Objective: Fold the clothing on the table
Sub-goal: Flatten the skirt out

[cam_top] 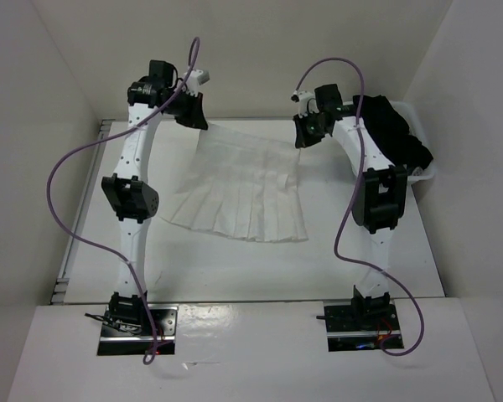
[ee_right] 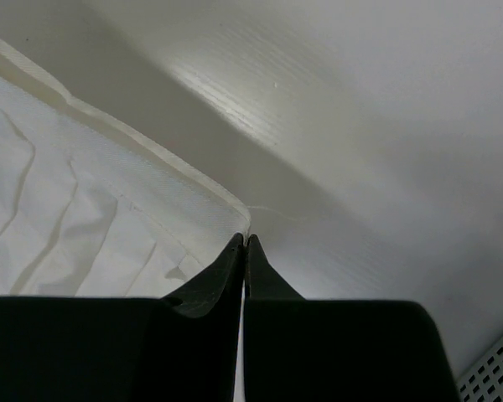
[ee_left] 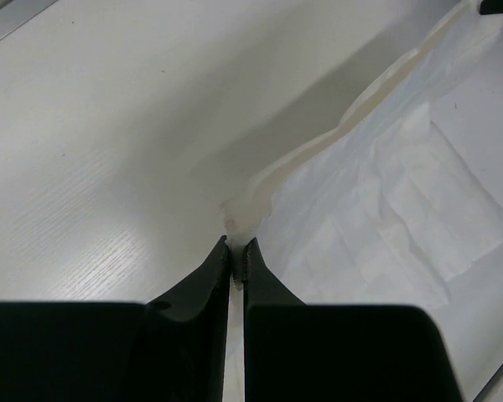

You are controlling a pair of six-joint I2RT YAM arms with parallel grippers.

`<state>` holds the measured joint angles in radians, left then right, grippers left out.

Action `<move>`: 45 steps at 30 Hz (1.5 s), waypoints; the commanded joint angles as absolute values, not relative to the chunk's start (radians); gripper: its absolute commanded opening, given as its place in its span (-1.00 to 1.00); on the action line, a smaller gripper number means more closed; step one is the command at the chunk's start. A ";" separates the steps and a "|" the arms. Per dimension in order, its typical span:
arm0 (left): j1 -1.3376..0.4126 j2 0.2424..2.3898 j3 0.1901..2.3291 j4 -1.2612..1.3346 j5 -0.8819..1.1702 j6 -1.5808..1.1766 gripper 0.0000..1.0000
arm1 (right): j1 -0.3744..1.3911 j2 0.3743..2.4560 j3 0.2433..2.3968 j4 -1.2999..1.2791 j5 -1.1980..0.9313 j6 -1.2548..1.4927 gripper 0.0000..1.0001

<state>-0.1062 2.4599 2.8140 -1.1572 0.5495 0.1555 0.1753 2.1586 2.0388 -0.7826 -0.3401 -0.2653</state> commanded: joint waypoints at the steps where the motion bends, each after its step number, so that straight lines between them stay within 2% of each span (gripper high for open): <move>1: -0.080 2.433 2.809 -1.196 0.565 0.178 -1.00 | 0.179 2.063 1.976 -0.739 -0.310 -0.262 -1.00; 4: -0.060 2.485 2.809 -1.236 0.565 0.199 -1.00 | 0.189 2.030 1.912 -0.718 -0.299 -0.262 -1.00; 6: -0.060 2.537 2.888 -1.290 0.565 0.213 -1.00 | 0.189 1.991 1.863 -0.709 -0.290 -0.262 -1.00; 21: -0.081 2.563 2.896 -1.220 0.497 0.124 -1.00 | 0.189 1.870 1.686 -0.652 -0.238 -0.272 -1.00; 32: -0.124 2.703 3.137 -1.167 0.420 0.133 -1.00 | 0.189 1.942 1.733 -0.634 -0.195 -0.232 -1.00; 45: -0.115 2.737 3.137 -0.964 0.331 0.115 -1.00 | 0.189 1.953 1.767 -0.624 -0.109 -0.232 -1.00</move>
